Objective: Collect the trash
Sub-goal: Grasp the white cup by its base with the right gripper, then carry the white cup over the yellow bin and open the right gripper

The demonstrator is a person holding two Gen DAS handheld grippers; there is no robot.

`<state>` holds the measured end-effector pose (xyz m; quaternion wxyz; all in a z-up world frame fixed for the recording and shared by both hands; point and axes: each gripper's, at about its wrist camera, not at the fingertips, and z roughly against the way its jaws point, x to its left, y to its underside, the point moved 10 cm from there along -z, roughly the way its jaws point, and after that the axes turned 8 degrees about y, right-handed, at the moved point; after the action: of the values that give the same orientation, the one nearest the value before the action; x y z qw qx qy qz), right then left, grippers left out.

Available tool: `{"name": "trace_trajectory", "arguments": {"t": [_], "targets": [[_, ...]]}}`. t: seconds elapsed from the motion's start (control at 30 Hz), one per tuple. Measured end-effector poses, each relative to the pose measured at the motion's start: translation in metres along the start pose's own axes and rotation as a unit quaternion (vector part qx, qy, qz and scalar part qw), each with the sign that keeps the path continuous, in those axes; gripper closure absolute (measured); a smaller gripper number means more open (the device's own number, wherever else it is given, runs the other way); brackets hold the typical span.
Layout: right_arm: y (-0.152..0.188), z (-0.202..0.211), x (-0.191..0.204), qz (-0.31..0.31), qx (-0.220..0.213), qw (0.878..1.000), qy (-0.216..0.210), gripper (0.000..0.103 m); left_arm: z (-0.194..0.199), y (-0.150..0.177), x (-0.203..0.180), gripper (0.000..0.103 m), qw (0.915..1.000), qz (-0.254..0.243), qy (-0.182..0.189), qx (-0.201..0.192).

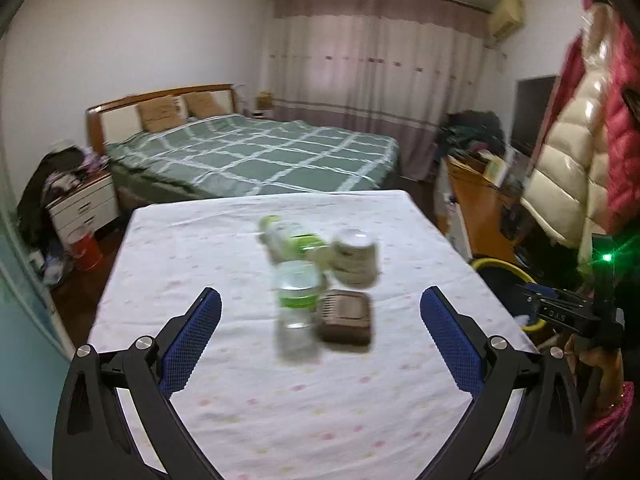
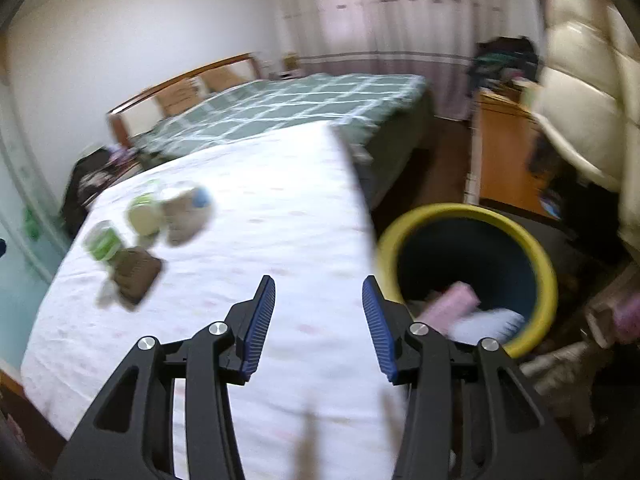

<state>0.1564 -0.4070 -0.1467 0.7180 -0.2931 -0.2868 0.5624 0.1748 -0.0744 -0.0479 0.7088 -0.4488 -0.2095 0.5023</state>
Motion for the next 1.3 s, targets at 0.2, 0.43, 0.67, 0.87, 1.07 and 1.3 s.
{"name": "trace_trajectory", "arguments": {"t": [0.2,0.43,0.67,0.87,1.07,1.3], "targets": [[-0.031,-0.025,0.090,0.062,0.001,0.996,-0.059,0.055,0.015,0.009,0.043,0.005,0.9995,0.027,-0.016,-0.003],[-0.051,-0.079,0.150,0.103,0.028,0.991,-0.077,0.043,0.010,0.019,0.047,0.005,0.9993,0.034,-0.014,0.007],[-0.062,-0.129,0.178,0.121,0.055,0.989,-0.066,0.036,-0.003,0.023,0.048,0.005,0.9990,0.041,-0.008,0.016],[-0.064,-0.149,0.190,0.132,0.068,0.987,-0.059,0.032,-0.012,0.028,0.048,0.005,0.9986,0.047,-0.002,0.024],[-0.064,-0.166,0.196,0.142,0.073,0.986,-0.044,0.030,-0.018,0.031,0.047,0.005,0.9983,0.050,0.004,0.029],[-0.063,-0.175,0.199,0.148,0.077,0.985,-0.036,0.027,-0.023,0.035,0.044,0.005,0.9980,0.052,0.010,0.034]]}}
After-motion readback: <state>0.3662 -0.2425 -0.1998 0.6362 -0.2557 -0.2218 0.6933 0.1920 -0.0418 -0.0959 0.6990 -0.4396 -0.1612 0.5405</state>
